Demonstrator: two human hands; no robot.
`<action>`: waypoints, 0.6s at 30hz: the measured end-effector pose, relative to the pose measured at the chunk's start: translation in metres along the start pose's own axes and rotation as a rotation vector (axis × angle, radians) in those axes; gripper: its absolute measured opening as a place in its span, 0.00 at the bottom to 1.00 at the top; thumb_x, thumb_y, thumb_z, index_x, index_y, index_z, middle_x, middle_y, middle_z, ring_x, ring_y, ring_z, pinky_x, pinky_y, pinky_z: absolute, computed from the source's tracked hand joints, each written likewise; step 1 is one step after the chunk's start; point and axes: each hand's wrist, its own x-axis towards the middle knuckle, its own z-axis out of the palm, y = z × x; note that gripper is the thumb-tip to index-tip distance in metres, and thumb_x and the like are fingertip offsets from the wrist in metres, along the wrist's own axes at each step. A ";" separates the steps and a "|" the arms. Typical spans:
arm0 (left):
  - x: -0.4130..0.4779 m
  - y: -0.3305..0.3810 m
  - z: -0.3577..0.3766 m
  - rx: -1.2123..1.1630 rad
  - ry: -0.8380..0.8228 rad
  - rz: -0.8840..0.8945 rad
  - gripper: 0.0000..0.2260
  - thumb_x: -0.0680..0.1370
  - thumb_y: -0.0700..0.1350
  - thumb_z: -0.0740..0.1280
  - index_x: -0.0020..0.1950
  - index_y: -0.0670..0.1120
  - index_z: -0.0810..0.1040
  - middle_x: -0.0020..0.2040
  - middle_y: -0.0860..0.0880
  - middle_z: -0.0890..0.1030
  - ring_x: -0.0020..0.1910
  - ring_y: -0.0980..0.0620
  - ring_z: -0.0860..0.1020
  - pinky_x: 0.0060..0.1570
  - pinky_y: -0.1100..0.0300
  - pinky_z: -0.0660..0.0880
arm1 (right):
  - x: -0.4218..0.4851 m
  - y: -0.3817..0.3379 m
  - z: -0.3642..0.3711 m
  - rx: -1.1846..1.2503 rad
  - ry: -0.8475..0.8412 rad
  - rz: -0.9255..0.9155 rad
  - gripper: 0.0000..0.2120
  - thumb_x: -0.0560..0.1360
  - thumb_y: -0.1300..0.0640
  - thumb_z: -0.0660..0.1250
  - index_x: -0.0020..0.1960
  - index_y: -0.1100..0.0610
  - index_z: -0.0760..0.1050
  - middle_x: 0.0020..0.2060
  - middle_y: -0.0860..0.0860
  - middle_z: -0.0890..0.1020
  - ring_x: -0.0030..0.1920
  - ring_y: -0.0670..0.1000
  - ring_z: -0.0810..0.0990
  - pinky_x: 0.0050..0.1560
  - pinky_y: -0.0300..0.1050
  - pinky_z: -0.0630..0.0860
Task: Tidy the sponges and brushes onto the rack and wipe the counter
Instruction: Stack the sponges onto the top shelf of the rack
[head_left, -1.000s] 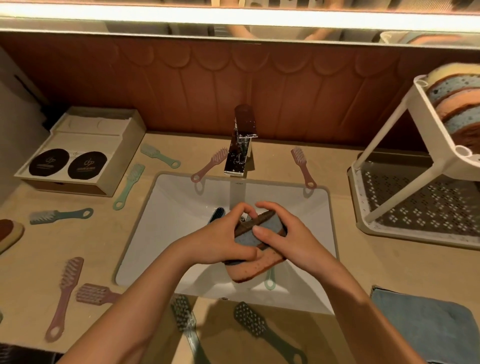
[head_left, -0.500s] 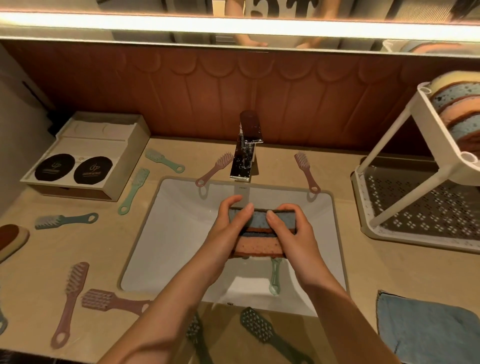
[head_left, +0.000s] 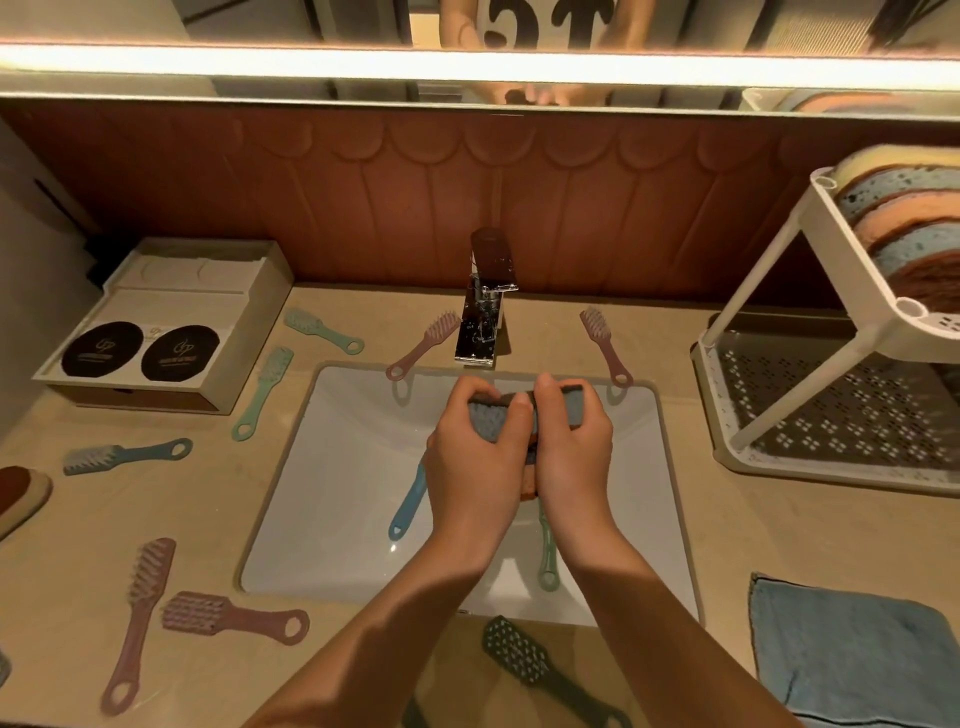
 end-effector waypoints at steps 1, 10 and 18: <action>0.000 0.002 0.001 -0.027 0.008 0.027 0.07 0.76 0.49 0.66 0.41 0.49 0.71 0.33 0.54 0.74 0.33 0.58 0.73 0.31 0.64 0.70 | 0.001 -0.003 0.002 0.004 0.007 -0.013 0.11 0.77 0.52 0.62 0.37 0.53 0.70 0.32 0.49 0.76 0.35 0.49 0.76 0.35 0.45 0.74; 0.010 -0.005 0.011 0.136 -0.141 0.191 0.14 0.76 0.49 0.64 0.32 0.48 0.68 0.24 0.53 0.69 0.24 0.55 0.67 0.25 0.58 0.65 | 0.016 0.012 -0.008 -0.076 0.003 0.035 0.18 0.77 0.61 0.59 0.29 0.55 0.66 0.25 0.49 0.71 0.28 0.46 0.69 0.26 0.34 0.64; 0.014 -0.012 0.024 0.425 -0.268 0.294 0.11 0.78 0.49 0.62 0.38 0.45 0.68 0.31 0.48 0.73 0.32 0.46 0.70 0.31 0.57 0.62 | 0.024 0.026 -0.018 -0.074 0.012 0.132 0.19 0.77 0.62 0.60 0.27 0.55 0.66 0.23 0.49 0.70 0.27 0.48 0.69 0.29 0.39 0.66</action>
